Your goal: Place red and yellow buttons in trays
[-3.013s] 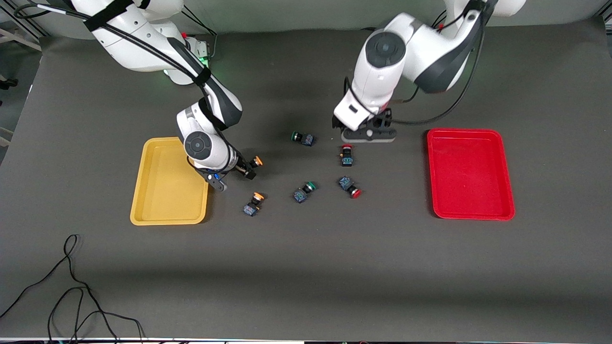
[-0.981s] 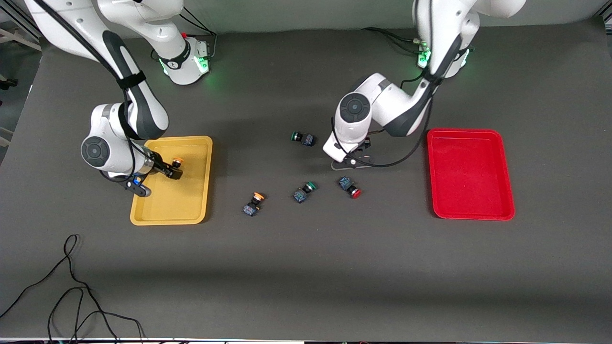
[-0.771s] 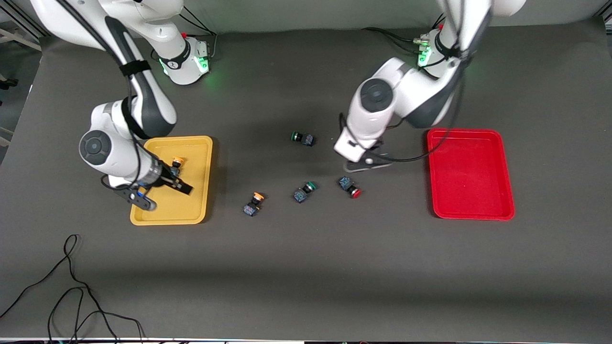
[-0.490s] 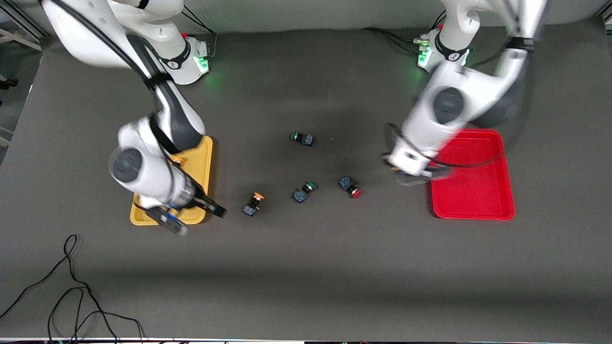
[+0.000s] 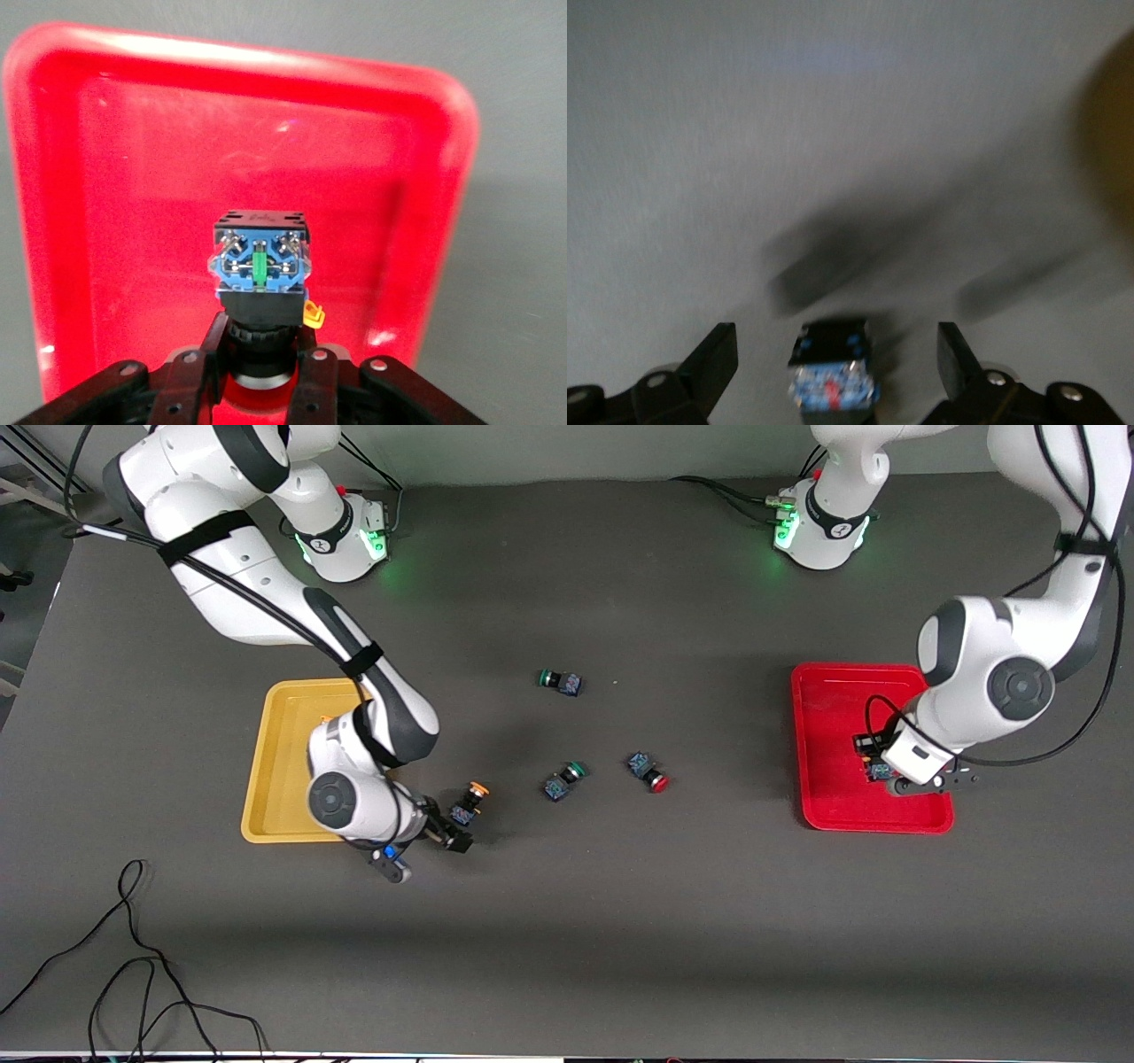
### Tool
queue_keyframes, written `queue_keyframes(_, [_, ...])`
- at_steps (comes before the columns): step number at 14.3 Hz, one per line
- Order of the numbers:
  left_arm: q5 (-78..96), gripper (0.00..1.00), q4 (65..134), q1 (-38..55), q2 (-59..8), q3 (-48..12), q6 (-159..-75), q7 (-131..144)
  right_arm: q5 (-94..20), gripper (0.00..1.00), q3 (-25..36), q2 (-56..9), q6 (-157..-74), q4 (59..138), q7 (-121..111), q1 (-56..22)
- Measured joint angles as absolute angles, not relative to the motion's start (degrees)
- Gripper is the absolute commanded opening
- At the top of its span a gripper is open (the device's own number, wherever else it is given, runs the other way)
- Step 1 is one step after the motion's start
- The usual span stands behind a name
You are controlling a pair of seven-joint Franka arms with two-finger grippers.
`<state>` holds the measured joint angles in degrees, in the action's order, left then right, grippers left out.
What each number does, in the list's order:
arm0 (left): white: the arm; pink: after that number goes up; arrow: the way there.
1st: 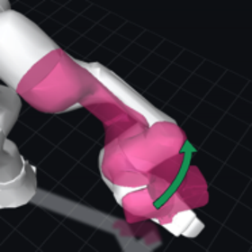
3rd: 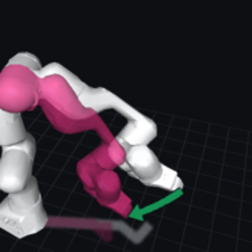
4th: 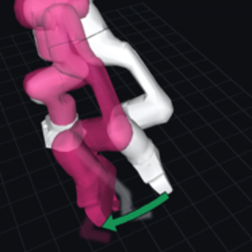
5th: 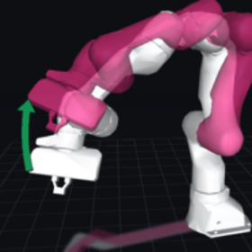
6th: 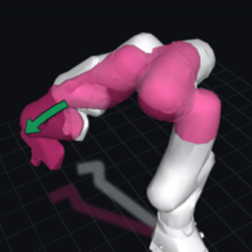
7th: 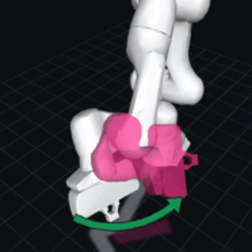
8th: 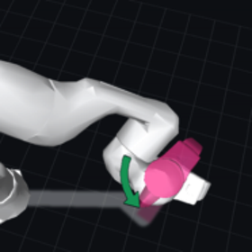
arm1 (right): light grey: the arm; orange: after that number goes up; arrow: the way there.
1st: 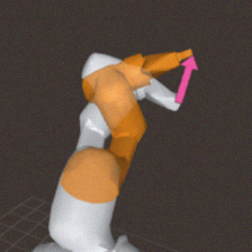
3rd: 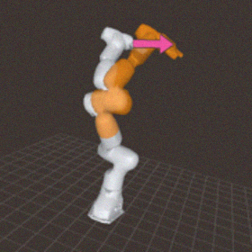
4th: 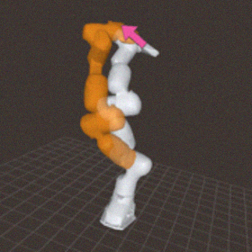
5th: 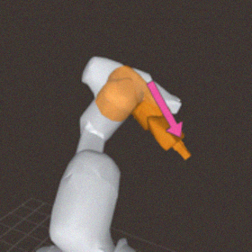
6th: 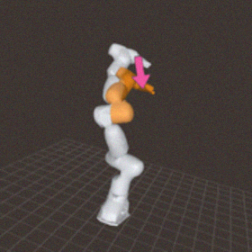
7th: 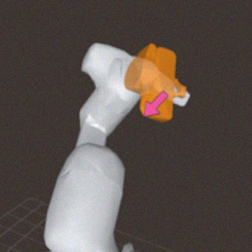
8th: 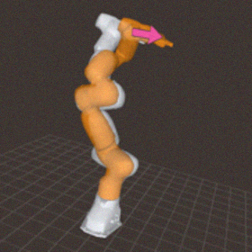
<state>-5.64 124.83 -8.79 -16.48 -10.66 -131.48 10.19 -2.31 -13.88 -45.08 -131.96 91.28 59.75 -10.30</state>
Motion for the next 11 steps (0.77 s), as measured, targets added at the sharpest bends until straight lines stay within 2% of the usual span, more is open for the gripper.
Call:
queue_keyframes(1, [-6.77, 0.61, 124.85, -8.87, -19.25, -10.74, -132.93, 10.19, -2.31, 0.94, -14.11, -45.06, -131.87, 91.28, 60.55, -10.78])
queue_keyframes(2, [-7.45, 0.92, 124.76, -8.87, -21.70, -10.90, -134.17, 10.19, -2.31, 0.67, -14.17, -45.06, -131.83, 91.34, 60.85, -11.05])
queue_keyframes(3, [-7.77, 1.00, 124.58, -8.86, -23.35, -11.08, -134.70, 10.19, -2.31, 0.35, -14.18, -45.07, -131.83, 91.50, 60.88, -11.11])
queue_keyframes(4, [-7.97, 1.00, 124.27, -8.87, -23.88, -11.22, -134.51, 10.19, -2.31, 0.18, -14.17, -45.07, -131.83, 91.71, 60.88, -11.07])
queue_keyframes(5, [-8.09, 1.00, 123.52, -8.87, -23.60, -11.30, -133.23, 10.19, -2.31, 0.07, -14.17, -45.07, -131.83, 91.94, 60.88, -11.01])
queue_keyframes(9, [-7.48, 1.00, 116.04, -8.83, -17.50, -12.03, -118.50, 10.23, -2.30, 0.05, -14.16, -44.81, -131.70, 92.05, 60.88, -10.77])
queue_keyframes(11, [-3.12, 1.00, 112.92, -8.06, -14.23, -12.52, -114.55, 11.21, -2.20, 0.05, -14.04, -42.88, -128.10, 91.15, 60.86, -10.49])
